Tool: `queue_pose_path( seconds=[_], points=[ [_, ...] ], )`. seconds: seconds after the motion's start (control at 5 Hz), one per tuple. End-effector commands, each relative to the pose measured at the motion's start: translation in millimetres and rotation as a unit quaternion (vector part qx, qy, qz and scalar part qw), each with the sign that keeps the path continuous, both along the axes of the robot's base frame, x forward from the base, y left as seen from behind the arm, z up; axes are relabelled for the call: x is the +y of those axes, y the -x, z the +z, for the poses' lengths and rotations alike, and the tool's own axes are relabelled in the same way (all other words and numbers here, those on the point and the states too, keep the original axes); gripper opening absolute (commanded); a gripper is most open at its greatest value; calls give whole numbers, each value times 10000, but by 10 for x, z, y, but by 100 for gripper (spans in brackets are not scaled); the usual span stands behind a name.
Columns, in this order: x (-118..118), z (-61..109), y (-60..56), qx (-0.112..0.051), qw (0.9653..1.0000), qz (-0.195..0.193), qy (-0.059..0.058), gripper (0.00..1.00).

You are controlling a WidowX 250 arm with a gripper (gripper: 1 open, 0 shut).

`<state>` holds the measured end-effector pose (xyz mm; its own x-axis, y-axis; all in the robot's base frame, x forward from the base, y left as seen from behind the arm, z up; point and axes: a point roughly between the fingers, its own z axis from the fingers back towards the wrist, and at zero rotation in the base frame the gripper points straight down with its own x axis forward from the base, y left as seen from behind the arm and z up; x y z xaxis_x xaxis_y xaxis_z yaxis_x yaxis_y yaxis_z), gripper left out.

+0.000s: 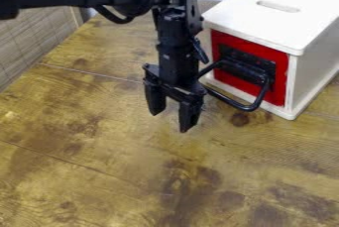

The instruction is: Close the drawer

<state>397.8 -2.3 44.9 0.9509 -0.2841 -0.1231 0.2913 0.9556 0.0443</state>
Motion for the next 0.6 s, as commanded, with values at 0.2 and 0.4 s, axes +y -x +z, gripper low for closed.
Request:
queue_pose_path(
  seconds=[0.2, 0.4],
  points=[
    [107, 532, -167, -670, 9977, 128, 26, 100],
    [168, 704, -103, -812, 9967, 50, -22, 100]
  ],
)
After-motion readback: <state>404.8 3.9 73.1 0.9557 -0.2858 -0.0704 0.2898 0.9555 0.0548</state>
